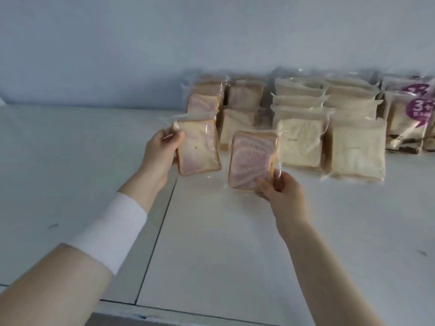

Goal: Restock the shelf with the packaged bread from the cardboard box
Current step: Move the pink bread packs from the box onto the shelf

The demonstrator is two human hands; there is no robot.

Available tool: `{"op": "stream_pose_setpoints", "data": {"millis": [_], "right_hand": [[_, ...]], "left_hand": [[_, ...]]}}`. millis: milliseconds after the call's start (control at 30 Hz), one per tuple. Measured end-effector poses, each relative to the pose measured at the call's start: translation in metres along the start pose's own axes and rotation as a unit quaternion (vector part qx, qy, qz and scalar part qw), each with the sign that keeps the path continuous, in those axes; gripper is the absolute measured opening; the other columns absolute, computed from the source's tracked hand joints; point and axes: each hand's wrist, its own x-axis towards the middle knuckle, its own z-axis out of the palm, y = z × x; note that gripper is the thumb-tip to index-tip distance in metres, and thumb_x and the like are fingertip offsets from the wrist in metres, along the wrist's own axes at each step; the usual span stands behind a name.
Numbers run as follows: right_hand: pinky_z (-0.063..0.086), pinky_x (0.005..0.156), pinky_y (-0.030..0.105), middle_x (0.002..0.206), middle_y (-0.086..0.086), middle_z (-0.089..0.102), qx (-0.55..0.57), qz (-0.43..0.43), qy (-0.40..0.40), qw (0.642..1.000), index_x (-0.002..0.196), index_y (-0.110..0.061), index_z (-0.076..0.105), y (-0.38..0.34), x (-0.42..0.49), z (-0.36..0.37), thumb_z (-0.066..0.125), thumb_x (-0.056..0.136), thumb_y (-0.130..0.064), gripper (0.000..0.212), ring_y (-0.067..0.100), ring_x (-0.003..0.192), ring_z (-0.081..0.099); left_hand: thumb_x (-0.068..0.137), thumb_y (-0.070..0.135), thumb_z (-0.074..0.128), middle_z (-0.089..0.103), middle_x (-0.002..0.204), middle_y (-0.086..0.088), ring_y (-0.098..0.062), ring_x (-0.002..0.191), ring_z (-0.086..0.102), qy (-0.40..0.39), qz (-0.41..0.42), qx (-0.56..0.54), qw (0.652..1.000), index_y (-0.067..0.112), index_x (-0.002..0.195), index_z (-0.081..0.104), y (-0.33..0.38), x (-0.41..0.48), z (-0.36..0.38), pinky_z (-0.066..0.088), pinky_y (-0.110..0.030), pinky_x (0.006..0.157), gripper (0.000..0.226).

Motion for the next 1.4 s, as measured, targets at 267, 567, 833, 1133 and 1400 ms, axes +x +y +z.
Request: {"op": "stream_pose_setpoints", "data": {"millis": [267, 567, 833, 1133, 1400], "right_hand": [[0.029, 0.097, 0.032, 0.118, 0.014, 0.050, -0.310, -0.070, 0.172, 0.932, 0.120, -0.009, 0.056, 0.006, 0.056, 0.056, 0.063, 0.084, -0.037, 0.046, 0.031, 0.113, 0.040], [0.030, 0.102, 0.035, 0.130, 0.008, 0.053, -0.402, -0.091, 0.175, 0.894, 0.127, -0.011, 0.046, -0.002, 0.031, 0.057, 0.056, 0.088, -0.039, 0.049, 0.028, 0.120, 0.040], [0.035, 0.097, 0.037, 0.132, 0.011, 0.041, -0.528, -0.110, 0.231, 0.810, 0.129, -0.014, 0.044, -0.019, -0.068, -0.044, 0.064, 0.084, -0.025, 0.050, 0.030, 0.121, 0.036], [0.040, 0.091, 0.043, 0.128, 0.012, 0.036, -0.632, 0.045, 0.332, 0.699, 0.127, -0.013, 0.041, 0.020, -0.259, -0.305, 0.058, 0.085, -0.021, 0.046, 0.032, 0.118, 0.034], [0.040, 0.091, 0.043, 0.127, 0.012, 0.038, -0.559, 0.294, 0.395, 0.667, 0.122, -0.014, 0.042, 0.129, -0.450, -0.478, 0.057, 0.085, -0.022, 0.040, 0.031, 0.116, 0.035]], "left_hand": [[0.089, 0.026, 0.059, 0.063, 0.113, -0.009, -0.022, 0.101, 0.059, 0.061, 0.007, 0.075, 0.995, 0.008, 0.115, 0.056, -0.029, 0.073, 0.022, 0.046, -0.033, 0.089, 0.032], [0.090, 0.033, 0.056, 0.047, 0.134, -0.018, -0.030, 0.126, 0.042, 0.052, 0.070, 0.258, 0.962, 0.000, 0.132, 0.040, -0.020, 0.073, 0.022, 0.028, -0.032, 0.105, 0.057], [0.087, 0.024, 0.056, 0.058, 0.114, -0.016, -0.033, 0.109, 0.051, -0.215, 0.493, 0.429, 0.726, 0.008, 0.118, 0.054, 0.034, -0.054, 0.078, 0.034, -0.041, 0.091, 0.035], [0.090, 0.029, 0.051, 0.051, 0.123, -0.012, -0.030, 0.113, 0.047, -0.445, 0.583, 0.461, 0.499, 0.012, 0.118, 0.046, 0.011, -0.355, 0.287, 0.038, -0.041, 0.090, 0.033], [0.090, 0.027, 0.051, 0.047, 0.126, -0.014, -0.031, 0.119, 0.045, -0.573, 0.531, 0.490, 0.385, 0.010, 0.122, 0.042, -0.099, -0.585, 0.383, 0.041, -0.043, 0.091, 0.037]]}}
